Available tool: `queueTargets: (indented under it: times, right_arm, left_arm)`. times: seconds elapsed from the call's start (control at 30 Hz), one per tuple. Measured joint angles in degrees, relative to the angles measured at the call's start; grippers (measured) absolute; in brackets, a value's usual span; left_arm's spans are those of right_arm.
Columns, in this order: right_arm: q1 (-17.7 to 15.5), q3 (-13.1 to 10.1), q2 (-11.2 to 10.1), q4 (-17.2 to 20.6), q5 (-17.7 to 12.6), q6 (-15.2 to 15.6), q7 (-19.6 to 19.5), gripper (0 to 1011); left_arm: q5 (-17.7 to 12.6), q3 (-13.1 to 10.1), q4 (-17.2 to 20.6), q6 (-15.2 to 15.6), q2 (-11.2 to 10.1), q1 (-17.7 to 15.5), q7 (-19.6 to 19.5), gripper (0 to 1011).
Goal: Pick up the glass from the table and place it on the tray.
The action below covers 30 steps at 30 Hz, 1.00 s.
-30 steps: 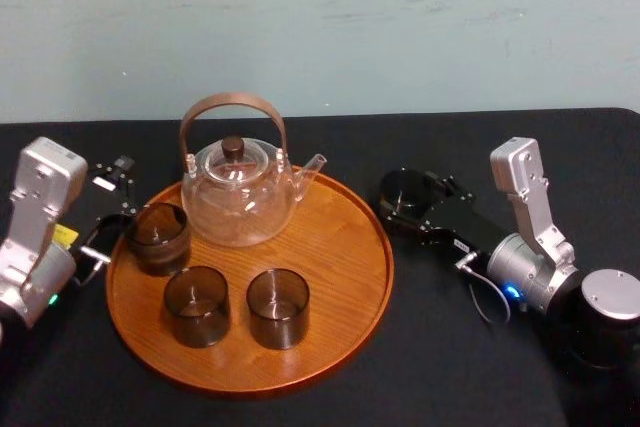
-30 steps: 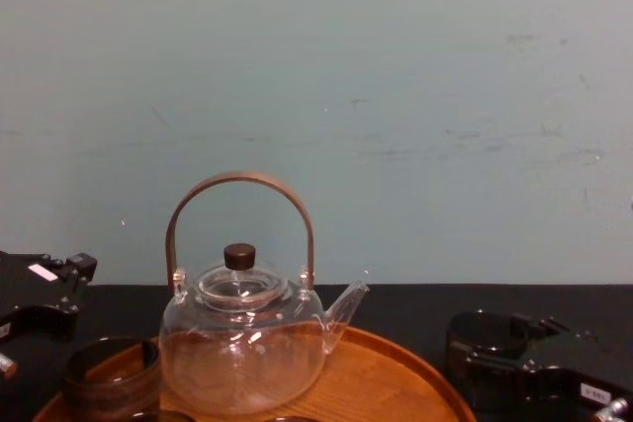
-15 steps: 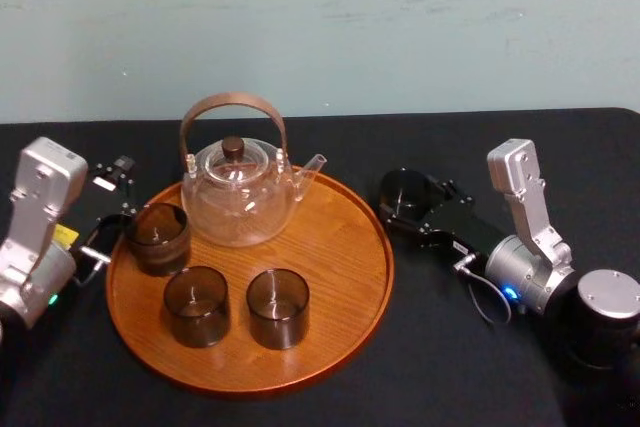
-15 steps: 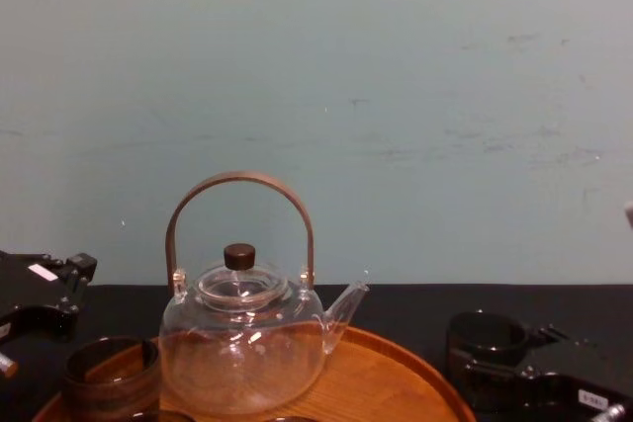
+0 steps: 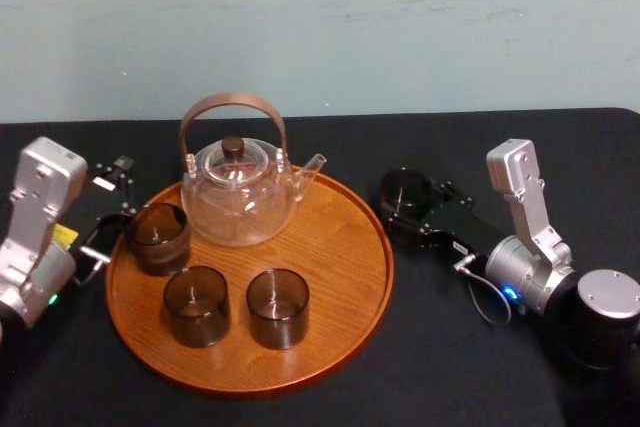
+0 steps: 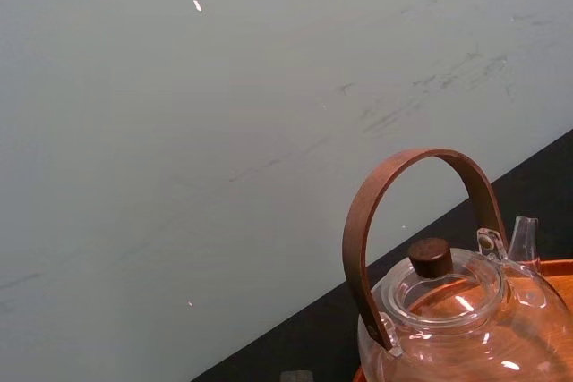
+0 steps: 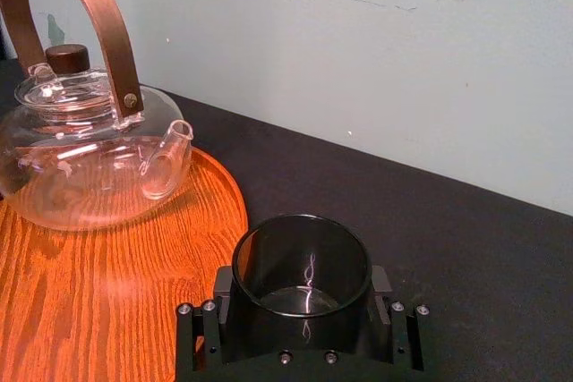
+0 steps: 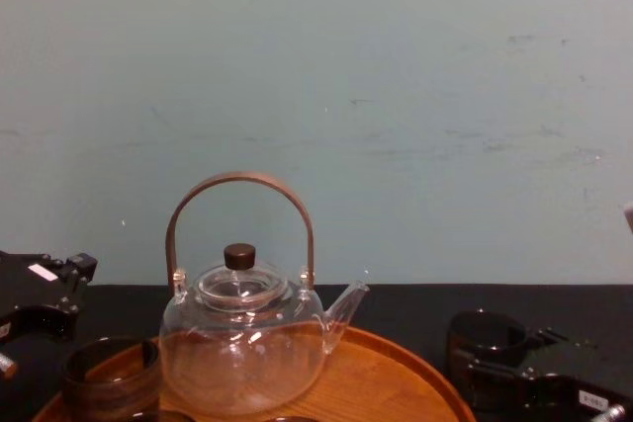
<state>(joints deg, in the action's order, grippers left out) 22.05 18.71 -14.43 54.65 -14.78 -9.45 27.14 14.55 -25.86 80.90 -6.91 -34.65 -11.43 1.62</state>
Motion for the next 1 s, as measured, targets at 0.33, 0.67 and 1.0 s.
queueTargets:
  times: [0.33, 0.67, 1.0]
  right_arm:
    - [0.0, 0.0, 0.0, 0.0, 0.0, -0.2, 0.1, 892]
    - [-0.6, -0.4, -0.4, 0.7, -0.5, -0.6, 0.4, 893]
    - [-2.9, -0.6, -1.7, 5.8, -0.5, -0.8, 0.0, 893]
  left_arm:
    - [0.0, 0.0, 0.0, 0.0, 0.0, 0.0, 0.0, 0]
    - [0.0, 0.0, 0.0, 0.0, 0.0, 0.0, 0.0, 0]
    - [0.0, 0.0, 0.0, 0.0, 0.0, 0.0, 0.0, 0]
